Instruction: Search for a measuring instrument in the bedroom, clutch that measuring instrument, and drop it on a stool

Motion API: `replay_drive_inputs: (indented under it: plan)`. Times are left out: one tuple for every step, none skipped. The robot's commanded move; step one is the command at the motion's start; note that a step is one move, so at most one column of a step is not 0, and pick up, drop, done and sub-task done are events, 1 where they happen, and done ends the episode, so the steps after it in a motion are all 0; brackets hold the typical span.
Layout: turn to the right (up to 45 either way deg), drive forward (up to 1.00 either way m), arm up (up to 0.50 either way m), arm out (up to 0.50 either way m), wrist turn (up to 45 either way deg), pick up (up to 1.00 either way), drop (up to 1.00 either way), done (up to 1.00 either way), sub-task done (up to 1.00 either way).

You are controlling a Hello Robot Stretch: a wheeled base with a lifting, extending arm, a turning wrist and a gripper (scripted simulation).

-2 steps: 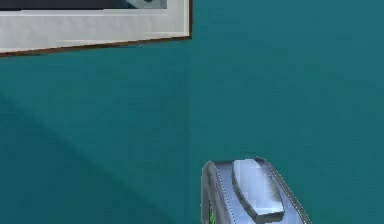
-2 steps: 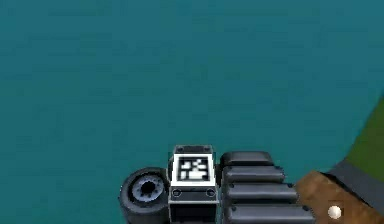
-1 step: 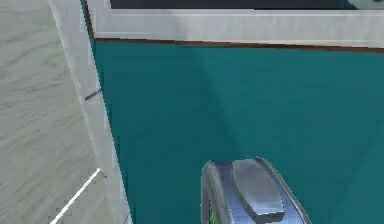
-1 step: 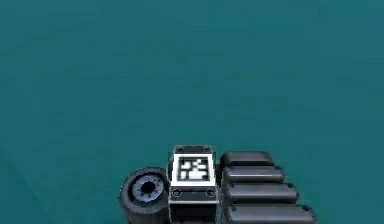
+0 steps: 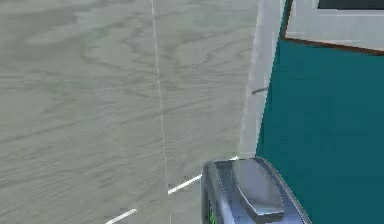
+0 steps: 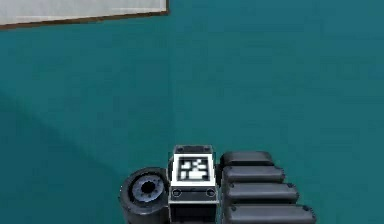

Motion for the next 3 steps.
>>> replay_drive_inputs:
  plan:
    - [-33.0, 0.00, 0.00, 0.00, 0.0, 0.00, 0.00, 0.00, 0.00]
    - [0.0, 0.00, 0.00, 0.02, 0.0, 0.00, 0.00, 0.00, 0.00]
    - [0.0, 0.00, 0.00, 0.00, 45.0, 0.00, 0.00, 0.00, 0.00]
